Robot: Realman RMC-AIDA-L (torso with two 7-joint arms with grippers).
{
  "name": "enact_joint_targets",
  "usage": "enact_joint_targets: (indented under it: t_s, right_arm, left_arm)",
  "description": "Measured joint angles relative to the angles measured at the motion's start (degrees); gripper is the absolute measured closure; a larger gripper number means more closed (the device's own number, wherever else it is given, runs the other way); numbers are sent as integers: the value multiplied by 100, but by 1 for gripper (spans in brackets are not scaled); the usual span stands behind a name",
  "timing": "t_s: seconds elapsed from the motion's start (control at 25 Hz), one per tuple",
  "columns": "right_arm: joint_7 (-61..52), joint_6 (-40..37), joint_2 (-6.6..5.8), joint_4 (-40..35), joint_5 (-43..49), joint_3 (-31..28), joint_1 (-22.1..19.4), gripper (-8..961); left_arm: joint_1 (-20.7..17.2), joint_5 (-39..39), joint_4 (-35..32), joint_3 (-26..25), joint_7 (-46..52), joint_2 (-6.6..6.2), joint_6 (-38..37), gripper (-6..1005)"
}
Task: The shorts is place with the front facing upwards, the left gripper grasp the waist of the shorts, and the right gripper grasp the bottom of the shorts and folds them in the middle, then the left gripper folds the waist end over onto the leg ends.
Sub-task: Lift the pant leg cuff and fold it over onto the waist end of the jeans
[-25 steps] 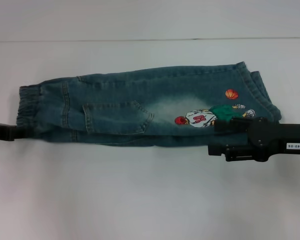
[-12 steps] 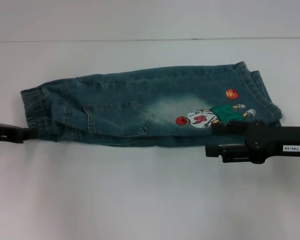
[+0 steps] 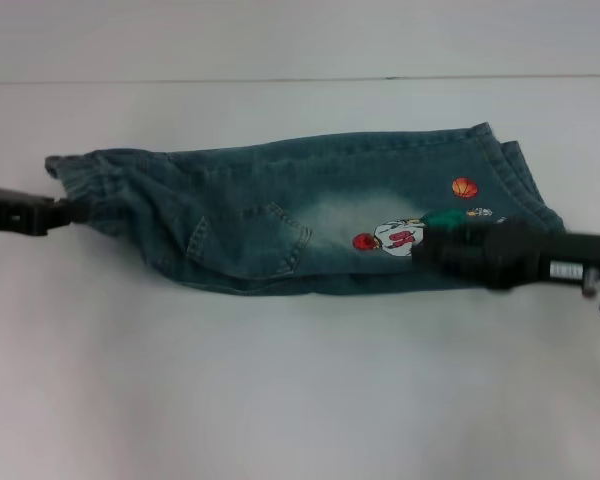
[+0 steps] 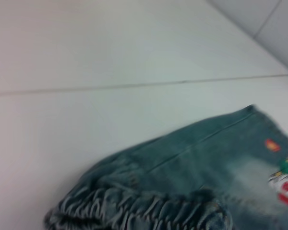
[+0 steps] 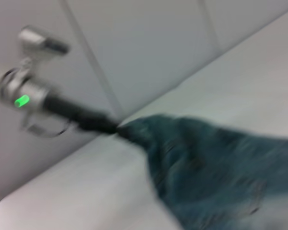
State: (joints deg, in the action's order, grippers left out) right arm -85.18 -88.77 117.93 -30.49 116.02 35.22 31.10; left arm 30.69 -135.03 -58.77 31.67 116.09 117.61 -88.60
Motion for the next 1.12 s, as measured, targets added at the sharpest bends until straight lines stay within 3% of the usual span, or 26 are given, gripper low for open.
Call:
enact_joint_targets:
  t_s: [0.16, 0.4, 0.52, 0.72, 1.12]
  right_arm:
    - [243, 543, 31, 532, -887, -272, 22, 450]
    - [1142, 1768, 205, 1326, -1867, -255, 324, 587]
    - [1758, 2277, 215, 1984, -2307, -289, 608, 818]
    - [2797, 2937, 273, 2923, -3068, -318, 1054, 954]
    - [3441, 3704, 349, 4026, -2963, -295, 2007, 955]
  left_arm:
    - [170, 343, -160, -3, 30, -25, -329, 952]
    - [637, 1002, -178, 5, 106, -139, -718, 939]
    - [921, 1255, -161, 32, 191, -175, -801, 933]
    - [1323, 1468, -134, 109, 210, -155, -834, 922]
    - [1728, 1575, -131, 366, 308, -101, -851, 901]
